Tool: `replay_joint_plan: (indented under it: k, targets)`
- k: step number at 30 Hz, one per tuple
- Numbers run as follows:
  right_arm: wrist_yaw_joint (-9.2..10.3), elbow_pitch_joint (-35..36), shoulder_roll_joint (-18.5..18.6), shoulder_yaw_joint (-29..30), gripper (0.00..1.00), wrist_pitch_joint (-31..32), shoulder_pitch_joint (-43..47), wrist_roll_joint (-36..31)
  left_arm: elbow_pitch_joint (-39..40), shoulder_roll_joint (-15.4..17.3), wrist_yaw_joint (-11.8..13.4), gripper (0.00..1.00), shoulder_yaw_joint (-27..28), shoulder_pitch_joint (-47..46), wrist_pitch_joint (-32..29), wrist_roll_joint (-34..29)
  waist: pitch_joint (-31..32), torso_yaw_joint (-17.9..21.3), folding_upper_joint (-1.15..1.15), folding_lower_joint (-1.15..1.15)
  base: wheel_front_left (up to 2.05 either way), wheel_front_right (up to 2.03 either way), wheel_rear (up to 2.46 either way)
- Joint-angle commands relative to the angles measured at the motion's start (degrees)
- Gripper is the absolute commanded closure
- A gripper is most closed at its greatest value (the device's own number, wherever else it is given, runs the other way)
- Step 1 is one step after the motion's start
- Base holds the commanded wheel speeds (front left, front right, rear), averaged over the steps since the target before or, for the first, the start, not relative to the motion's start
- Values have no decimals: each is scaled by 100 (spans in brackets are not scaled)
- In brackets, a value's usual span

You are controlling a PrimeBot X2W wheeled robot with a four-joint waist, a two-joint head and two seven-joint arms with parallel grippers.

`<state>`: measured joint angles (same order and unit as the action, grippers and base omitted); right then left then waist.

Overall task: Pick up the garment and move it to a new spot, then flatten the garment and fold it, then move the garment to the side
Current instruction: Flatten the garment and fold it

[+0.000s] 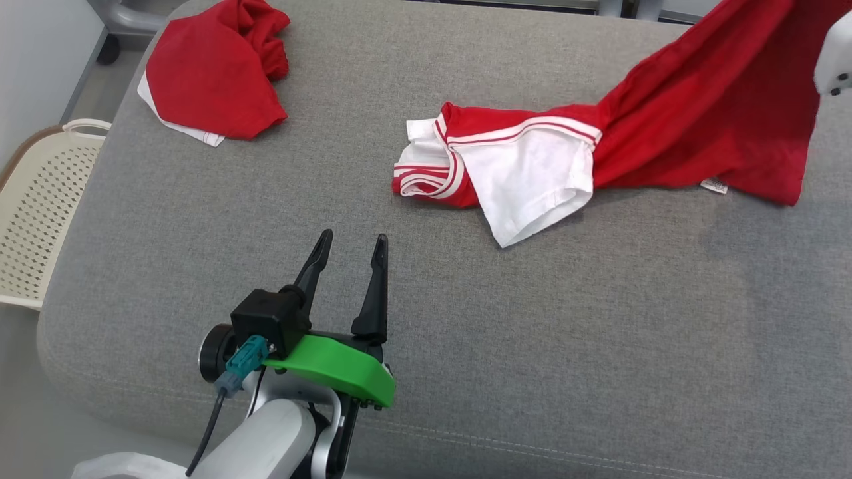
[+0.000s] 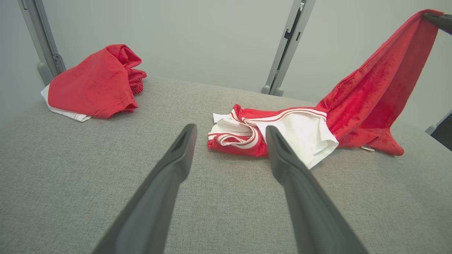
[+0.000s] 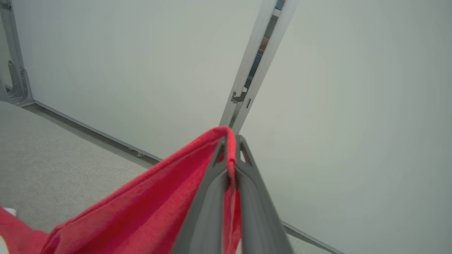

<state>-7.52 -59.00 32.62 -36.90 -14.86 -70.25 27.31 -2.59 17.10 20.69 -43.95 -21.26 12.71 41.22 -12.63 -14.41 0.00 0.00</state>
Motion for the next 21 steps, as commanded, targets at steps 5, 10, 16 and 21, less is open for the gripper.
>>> replay_joint_plan:
  k: [5, 10, 16, 21]
  targets:
    - [6, 166, -215, -57, 100, -35, 626, -234, -32, -22, 32, 0, 51, -32, 59, 39, 25, 78, 0, 0, 0, 0, 0]
    - [6, 774, -169, -146, 100, -36, 1521, -42, -16, 25, 66, 0, 89, 50, 75, 46, 75, 245, 0, 0, 0, 0, 0]
    - [6, 1417, 66, -505, 100, -36, 2699, 143, 25, 107, 113, 0, 113, 160, 66, 66, 162, 533, 0, 0, 0, 0, 0]
    - [7, 1361, 343, -1126, 100, 1, 3090, -197, 91, 163, 143, 0, 97, 147, 6, 59, 140, 713, 0, 0, 0, 0, 0]
